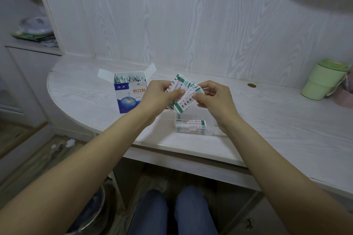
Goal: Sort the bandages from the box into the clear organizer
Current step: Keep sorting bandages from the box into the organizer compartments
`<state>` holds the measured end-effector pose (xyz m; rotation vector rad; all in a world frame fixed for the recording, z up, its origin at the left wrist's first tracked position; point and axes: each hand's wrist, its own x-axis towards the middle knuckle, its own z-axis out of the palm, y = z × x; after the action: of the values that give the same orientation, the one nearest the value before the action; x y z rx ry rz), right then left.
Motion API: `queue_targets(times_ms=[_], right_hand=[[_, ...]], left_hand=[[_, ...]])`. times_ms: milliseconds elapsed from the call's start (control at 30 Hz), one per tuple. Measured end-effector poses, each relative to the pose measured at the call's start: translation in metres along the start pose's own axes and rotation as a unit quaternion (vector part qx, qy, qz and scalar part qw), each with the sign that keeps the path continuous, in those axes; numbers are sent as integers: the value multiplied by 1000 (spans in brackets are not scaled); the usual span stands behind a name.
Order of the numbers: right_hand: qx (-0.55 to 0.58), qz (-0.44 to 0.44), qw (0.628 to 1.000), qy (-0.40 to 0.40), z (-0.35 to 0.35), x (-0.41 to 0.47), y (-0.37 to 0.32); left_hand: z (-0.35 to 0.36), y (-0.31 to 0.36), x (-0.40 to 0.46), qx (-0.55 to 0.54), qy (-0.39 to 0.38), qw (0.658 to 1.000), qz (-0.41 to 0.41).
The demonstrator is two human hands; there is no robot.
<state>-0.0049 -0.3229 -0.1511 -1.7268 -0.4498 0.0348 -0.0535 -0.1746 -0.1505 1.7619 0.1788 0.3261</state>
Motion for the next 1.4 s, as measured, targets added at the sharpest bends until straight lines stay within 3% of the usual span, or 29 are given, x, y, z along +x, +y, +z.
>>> queue_targets(times_ms=[467, 733, 1067, 1133, 1267, 1400], right_hand=[[7, 7, 1000, -2, -1, -3, -2], [60, 54, 997, -3, -12, 0, 4], [164, 81, 983, 1, -12, 3, 3], [108, 51, 993, -23, -15, 5, 6], [-144, -43, 988, -28, -20, 16, 8], [-183, -50, 982, -19, -20, 26, 10]], left_hand=[[-4, 7, 0, 73, -12, 996, 52], [-9, 3, 1, -25, 27, 999, -13], [6, 8, 6, 192, -39, 979, 64], [4, 6, 12, 195, -31, 979, 57], [3, 4, 23, 228, -20, 971, 63], [4, 3, 34, 244, -4, 966, 86]])
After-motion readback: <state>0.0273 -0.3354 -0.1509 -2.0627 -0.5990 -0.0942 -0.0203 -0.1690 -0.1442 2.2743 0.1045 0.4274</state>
